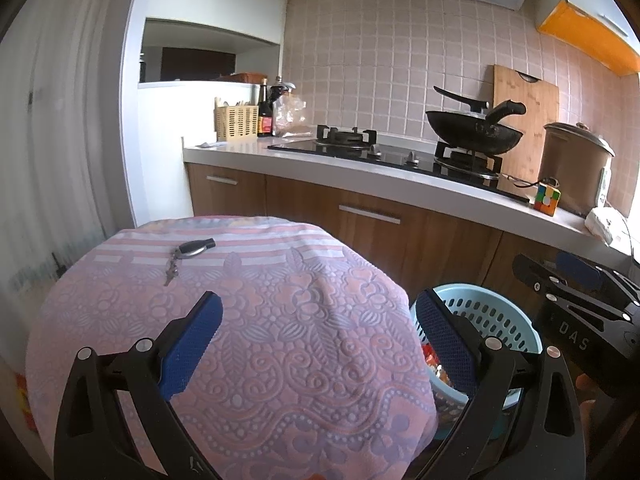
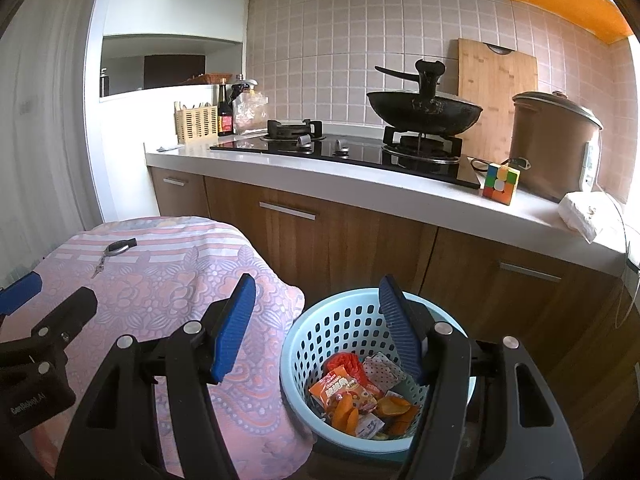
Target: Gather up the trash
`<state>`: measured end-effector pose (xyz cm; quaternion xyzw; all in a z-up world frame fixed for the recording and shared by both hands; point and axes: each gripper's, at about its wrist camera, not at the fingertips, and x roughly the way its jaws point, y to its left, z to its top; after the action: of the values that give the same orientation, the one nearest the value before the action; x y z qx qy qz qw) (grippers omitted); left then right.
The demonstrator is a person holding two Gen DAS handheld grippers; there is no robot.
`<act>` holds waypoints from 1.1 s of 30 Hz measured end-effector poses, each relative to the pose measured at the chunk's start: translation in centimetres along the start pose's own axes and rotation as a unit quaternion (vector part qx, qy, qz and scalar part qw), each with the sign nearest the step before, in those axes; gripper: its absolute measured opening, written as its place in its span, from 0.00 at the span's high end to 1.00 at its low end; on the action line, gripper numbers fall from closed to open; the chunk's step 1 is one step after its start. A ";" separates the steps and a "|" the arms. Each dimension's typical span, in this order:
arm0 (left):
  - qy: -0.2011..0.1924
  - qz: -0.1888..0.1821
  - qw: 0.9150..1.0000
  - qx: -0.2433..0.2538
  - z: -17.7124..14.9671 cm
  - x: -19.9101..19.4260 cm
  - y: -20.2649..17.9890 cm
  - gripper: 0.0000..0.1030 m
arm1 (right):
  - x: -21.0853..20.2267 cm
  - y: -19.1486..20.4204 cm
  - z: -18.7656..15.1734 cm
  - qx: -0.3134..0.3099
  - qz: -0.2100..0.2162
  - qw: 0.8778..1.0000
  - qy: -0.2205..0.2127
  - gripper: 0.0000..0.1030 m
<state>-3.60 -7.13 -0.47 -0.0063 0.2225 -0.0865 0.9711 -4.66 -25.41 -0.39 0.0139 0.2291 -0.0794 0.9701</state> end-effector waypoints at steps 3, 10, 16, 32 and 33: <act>-0.002 0.002 1.000 -0.003 0.3 -0.2 0.2 0.08 | 0.1 -0.1 0.0 0.000 0.002 1.000 0.001 0.41; -0.004 0.005 1.000 -0.004 0.5 -0.3 0.2 0.08 | 0.1 0.0 0.0 0.001 0.005 1.000 0.000 0.41; -0.003 0.004 1.000 -0.005 0.5 -0.3 0.2 0.08 | 0.2 -0.2 0.0 0.003 0.005 1.000 0.001 0.41; 0.002 0.006 1.000 0.001 0.4 0.0 0.4 0.08 | 0.3 0.3 -0.1 0.000 0.011 1.000 0.005 0.41; 0.002 0.006 1.000 0.001 0.4 0.1 0.5 0.08 | 0.4 0.3 -0.1 0.000 0.011 1.000 0.005 0.41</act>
<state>-3.26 -6.66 -0.15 -0.0041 0.2248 -0.0810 0.9710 -4.32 -25.16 -0.62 0.0171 0.2339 -0.0688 0.9697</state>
